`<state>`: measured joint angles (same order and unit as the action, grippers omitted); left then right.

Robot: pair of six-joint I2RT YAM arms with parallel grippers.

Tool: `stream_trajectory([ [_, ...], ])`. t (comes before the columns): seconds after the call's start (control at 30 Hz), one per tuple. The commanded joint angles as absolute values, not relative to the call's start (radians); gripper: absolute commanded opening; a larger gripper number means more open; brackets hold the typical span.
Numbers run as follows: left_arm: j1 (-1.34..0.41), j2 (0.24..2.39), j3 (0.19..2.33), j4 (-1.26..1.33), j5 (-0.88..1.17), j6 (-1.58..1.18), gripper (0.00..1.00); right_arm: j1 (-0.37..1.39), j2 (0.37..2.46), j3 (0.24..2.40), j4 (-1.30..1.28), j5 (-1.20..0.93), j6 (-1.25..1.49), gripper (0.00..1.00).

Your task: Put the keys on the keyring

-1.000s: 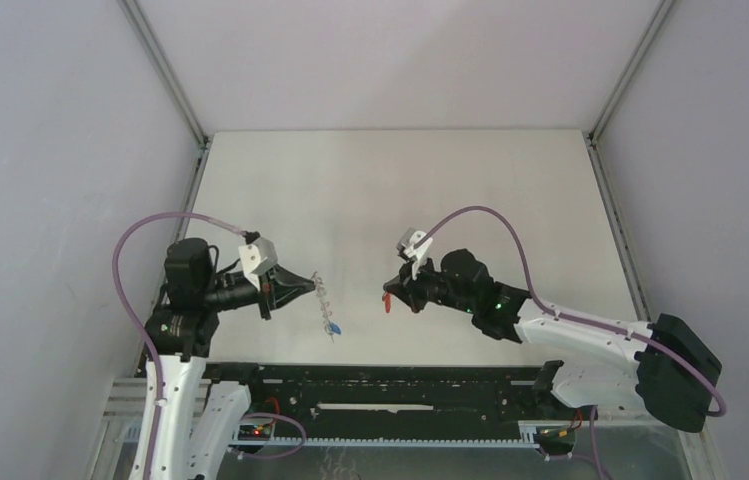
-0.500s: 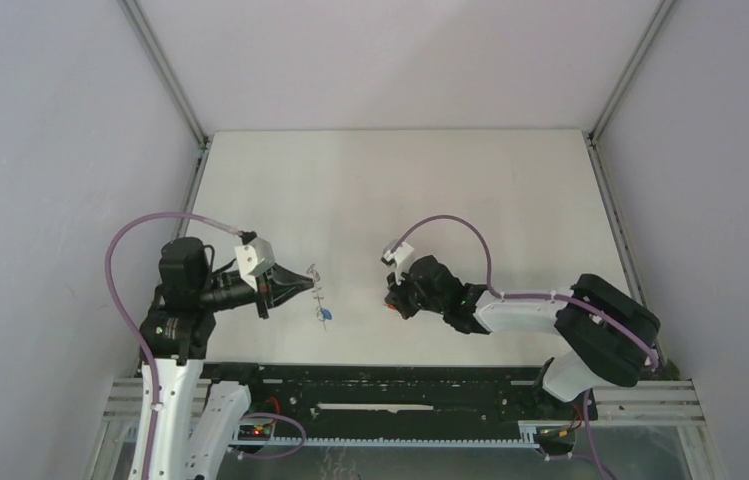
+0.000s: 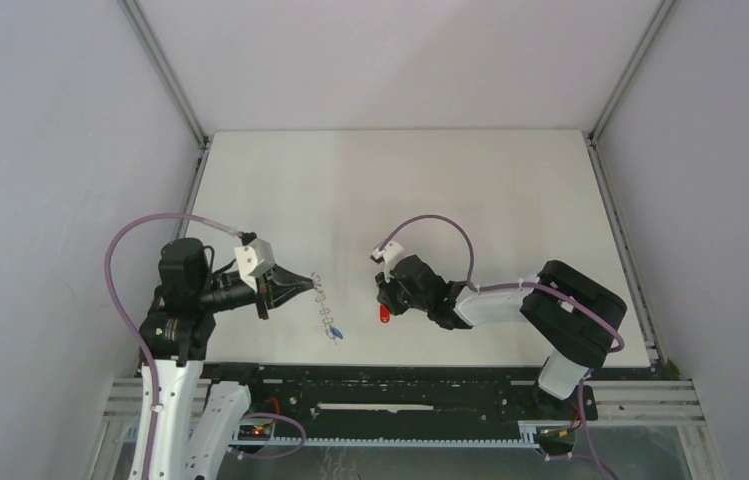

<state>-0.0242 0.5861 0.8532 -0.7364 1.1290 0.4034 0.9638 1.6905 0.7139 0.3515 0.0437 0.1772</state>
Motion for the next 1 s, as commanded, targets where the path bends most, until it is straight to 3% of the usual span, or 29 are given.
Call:
stream_trajectory([
  [0.0,-0.031,0.585,0.897,-0.719,1.140,0.428,0.00,0.965,1.660,0.751,0.369,0.049,0.188,0.29],
  [0.1,-0.031,0.584,0.901,-0.720,1.139,0.428,0.00,0.958,1.597,0.752,0.333,0.030,0.177,0.39],
  [0.4,-0.031,0.584,0.917,-0.729,1.138,0.426,0.00,0.956,1.437,0.752,0.184,0.084,0.183,0.49],
  [0.43,-0.031,0.586,0.918,-0.730,1.140,0.423,0.00,0.967,1.396,0.752,0.165,0.117,0.168,0.55],
  [0.47,-0.031,0.587,0.920,-0.730,1.141,0.419,0.00,0.978,1.350,0.750,0.154,0.150,0.142,0.72],
  [0.5,-0.031,0.590,0.921,-0.730,1.143,0.414,0.00,0.983,1.305,0.750,0.144,0.169,0.117,0.96],
  [0.53,-0.031,0.592,0.922,-0.730,1.146,0.411,0.00,0.972,1.268,0.745,0.141,0.161,0.107,0.99],
  [0.7,-0.030,0.593,0.927,-0.730,1.154,0.410,0.00,0.807,1.230,0.727,0.135,-0.097,0.270,1.00],
  [0.77,-0.031,0.590,0.931,-0.735,1.156,0.410,0.00,0.832,1.159,0.734,0.079,0.011,0.248,1.00],
  [0.87,-0.031,0.590,0.932,-0.736,1.175,0.404,0.00,0.918,1.016,0.725,0.058,0.337,0.305,1.00],
  [0.93,-0.031,0.591,0.932,-0.736,1.181,0.401,0.00,0.908,0.974,0.675,0.057,0.405,0.390,1.00],
  [0.97,-0.031,0.595,0.931,-0.736,1.181,0.399,0.00,0.877,0.972,0.659,0.062,0.306,0.365,1.00],
])
